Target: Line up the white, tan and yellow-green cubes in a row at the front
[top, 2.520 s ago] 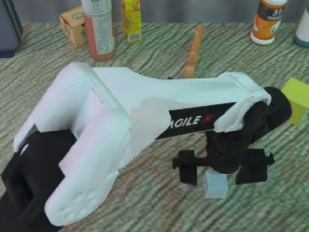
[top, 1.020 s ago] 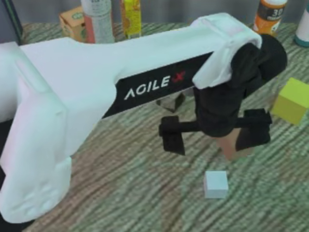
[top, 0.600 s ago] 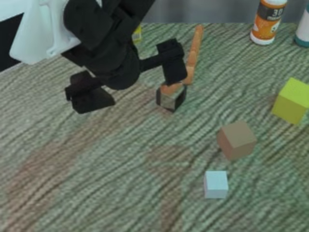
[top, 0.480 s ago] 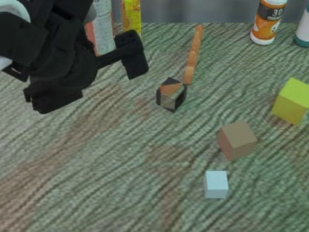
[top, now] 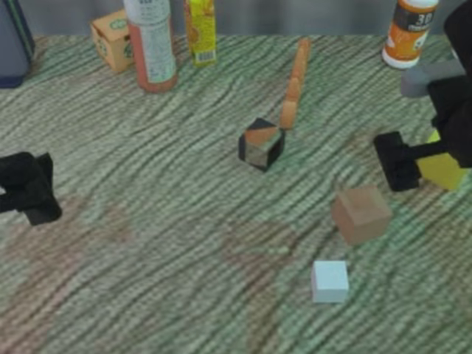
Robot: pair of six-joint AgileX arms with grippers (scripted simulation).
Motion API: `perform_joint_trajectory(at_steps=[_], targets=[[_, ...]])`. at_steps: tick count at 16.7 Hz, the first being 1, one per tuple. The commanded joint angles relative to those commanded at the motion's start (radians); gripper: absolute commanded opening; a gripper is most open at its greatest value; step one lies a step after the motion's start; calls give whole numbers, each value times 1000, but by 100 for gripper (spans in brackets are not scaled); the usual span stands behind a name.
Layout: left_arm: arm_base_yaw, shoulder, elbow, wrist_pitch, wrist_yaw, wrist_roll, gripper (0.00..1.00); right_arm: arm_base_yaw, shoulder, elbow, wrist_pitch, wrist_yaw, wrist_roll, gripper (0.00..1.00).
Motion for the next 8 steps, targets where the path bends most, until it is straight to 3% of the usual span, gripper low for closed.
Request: perform_joint_trajectory(at_steps=[4, 8], targets=[[131, -313, -279, 195, 12, 204, 100, 60, 271, 220, -149, 0, 13, 100], [210, -519, -446, 328, 23, 350, 100, 98, 449, 369, -239, 2, 21, 100]])
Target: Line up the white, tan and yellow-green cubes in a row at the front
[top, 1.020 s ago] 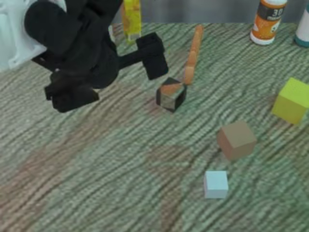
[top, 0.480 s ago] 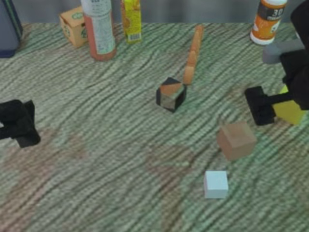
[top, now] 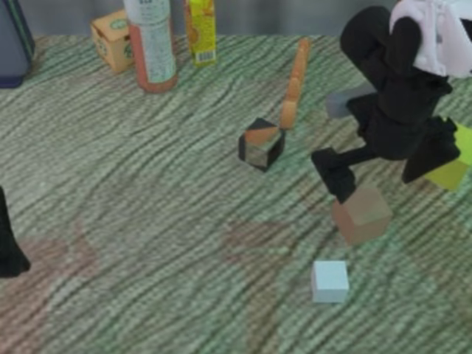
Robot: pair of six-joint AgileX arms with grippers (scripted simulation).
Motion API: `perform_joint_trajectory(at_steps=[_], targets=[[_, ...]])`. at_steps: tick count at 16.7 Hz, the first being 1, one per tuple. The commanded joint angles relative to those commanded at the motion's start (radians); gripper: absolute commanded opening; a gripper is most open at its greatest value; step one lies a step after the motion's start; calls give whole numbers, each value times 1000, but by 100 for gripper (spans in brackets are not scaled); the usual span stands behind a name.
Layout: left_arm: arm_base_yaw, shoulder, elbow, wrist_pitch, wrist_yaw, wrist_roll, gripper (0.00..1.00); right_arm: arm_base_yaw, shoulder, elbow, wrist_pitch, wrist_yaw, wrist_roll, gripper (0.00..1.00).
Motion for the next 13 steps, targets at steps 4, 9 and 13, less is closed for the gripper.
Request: perform_joint_trajectory(at_steps=[4, 9, 13], targets=[[21, -55, -46, 39, 4, 45, 100, 11, 43, 42, -23, 1, 2, 100], [21, -55, -46, 39, 4, 45, 100, 7, 48, 42, -21, 1, 2, 100], [21, -55, -46, 39, 4, 45, 100, 10, 92, -26, 94, 1, 2, 100]])
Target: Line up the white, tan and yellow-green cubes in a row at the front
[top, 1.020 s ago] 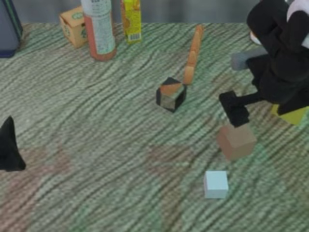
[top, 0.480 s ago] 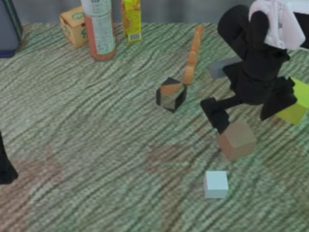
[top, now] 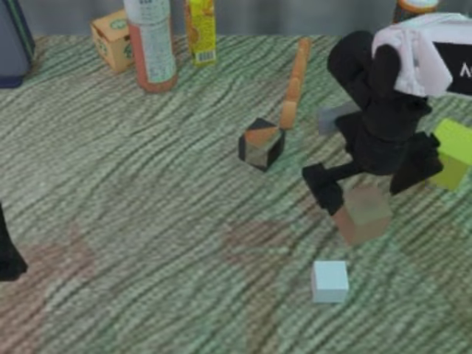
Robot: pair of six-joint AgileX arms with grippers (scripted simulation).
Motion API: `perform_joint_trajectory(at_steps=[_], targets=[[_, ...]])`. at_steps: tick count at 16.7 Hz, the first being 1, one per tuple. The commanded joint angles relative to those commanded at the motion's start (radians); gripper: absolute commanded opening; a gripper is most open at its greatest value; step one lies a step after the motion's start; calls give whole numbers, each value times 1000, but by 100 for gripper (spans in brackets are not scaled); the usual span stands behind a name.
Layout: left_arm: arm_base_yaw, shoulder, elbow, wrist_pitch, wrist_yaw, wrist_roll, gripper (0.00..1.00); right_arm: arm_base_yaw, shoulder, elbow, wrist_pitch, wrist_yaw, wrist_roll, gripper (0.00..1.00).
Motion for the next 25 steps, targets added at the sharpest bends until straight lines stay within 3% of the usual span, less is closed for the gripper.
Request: perform_joint_trajectory(at_steps=[4, 9, 22, 25], targets=[[0, 0, 0, 0, 0, 0, 100, 2, 66, -94, 165, 1, 3, 100], [0, 0, 0, 0, 0, 0, 100, 2, 79, -114, 192, 1, 4, 100], [0, 0, 0, 0, 0, 0, 100, 2, 79, -114, 192, 1, 4, 2], [0, 0, 0, 0, 0, 0, 100, 2, 79, -114, 192, 1, 4, 0]])
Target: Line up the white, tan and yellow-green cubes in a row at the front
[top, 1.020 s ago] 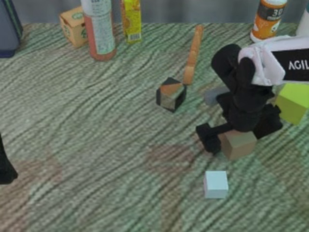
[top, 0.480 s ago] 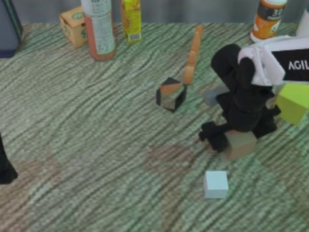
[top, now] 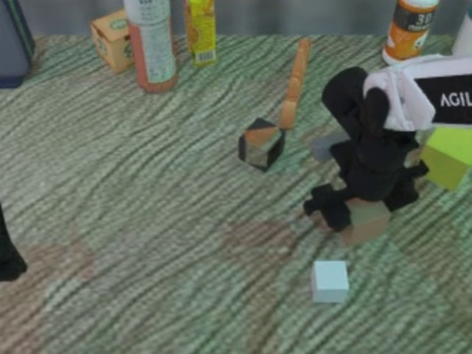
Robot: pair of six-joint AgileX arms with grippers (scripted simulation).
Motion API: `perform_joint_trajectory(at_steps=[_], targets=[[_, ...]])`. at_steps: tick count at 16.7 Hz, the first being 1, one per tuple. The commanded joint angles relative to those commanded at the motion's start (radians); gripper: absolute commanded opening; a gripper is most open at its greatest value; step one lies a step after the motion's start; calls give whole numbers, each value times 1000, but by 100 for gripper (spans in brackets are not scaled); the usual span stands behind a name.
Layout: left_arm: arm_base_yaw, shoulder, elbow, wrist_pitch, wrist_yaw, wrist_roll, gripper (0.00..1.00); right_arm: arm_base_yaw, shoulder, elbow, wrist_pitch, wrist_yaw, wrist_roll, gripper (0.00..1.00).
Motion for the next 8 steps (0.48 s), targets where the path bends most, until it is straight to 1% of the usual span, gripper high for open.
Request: perform_joint_trajectory(at_steps=[8], targets=[[0, 0, 0, 0, 0, 0, 100, 0, -25, 19, -25, 2, 0, 0]])
